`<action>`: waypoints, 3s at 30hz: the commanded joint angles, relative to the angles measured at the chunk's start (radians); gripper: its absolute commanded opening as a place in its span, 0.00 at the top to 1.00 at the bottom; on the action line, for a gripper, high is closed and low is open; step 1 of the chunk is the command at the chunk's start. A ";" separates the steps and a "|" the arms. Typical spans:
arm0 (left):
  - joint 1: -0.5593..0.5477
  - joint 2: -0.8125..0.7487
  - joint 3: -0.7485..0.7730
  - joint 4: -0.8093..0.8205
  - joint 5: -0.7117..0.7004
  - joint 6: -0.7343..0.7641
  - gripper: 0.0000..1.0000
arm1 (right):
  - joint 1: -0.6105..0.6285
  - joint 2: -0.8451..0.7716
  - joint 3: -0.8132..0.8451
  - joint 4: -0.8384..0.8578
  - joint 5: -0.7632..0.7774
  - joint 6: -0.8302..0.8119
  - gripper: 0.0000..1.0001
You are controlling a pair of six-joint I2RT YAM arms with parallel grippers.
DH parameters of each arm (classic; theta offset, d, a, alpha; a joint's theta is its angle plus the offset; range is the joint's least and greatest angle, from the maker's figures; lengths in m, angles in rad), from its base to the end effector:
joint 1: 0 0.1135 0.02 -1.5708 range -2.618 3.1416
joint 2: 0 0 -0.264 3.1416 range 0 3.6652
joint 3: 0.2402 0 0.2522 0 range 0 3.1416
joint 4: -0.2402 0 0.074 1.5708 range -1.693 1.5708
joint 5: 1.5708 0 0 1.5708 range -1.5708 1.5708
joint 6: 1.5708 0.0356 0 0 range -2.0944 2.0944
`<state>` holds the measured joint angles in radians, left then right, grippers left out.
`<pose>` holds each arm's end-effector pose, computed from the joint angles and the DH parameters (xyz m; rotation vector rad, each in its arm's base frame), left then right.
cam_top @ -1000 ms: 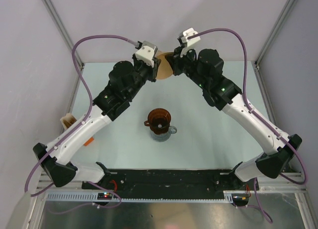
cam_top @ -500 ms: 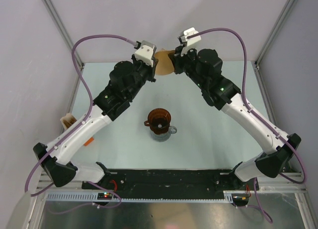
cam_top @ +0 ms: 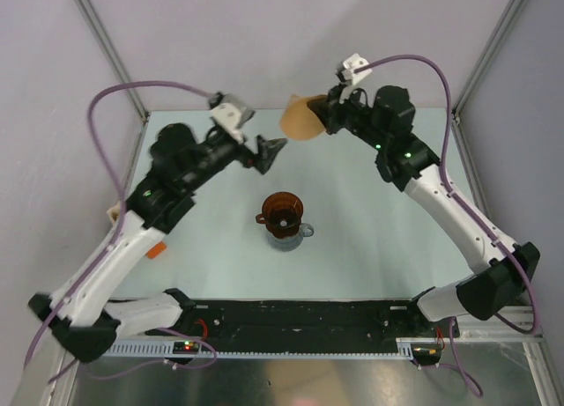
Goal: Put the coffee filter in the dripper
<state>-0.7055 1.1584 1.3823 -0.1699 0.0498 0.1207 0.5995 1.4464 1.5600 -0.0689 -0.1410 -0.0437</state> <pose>0.1885 -0.1629 0.4742 0.6543 1.3920 -0.5045 0.2721 0.1920 0.4677 -0.5977 1.4323 0.5491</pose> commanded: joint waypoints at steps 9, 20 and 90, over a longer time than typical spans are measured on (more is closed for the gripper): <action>0.263 -0.231 -0.097 -0.425 0.643 0.221 0.02 | -0.207 -0.190 -0.218 0.209 -1.032 -0.147 1.00; 0.190 -0.149 -0.026 -0.486 0.716 0.336 0.23 | -0.112 -0.233 -0.220 -0.064 -1.137 -0.393 1.00; -0.092 -0.082 0.010 -0.402 0.426 0.533 0.59 | -0.141 -0.218 -0.198 -0.058 -1.054 -0.235 0.98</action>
<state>-0.8017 1.0882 1.3846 -0.6163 0.4698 0.6750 0.4606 1.2400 1.3369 -0.1833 -1.1999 -0.3122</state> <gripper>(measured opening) 0.207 0.071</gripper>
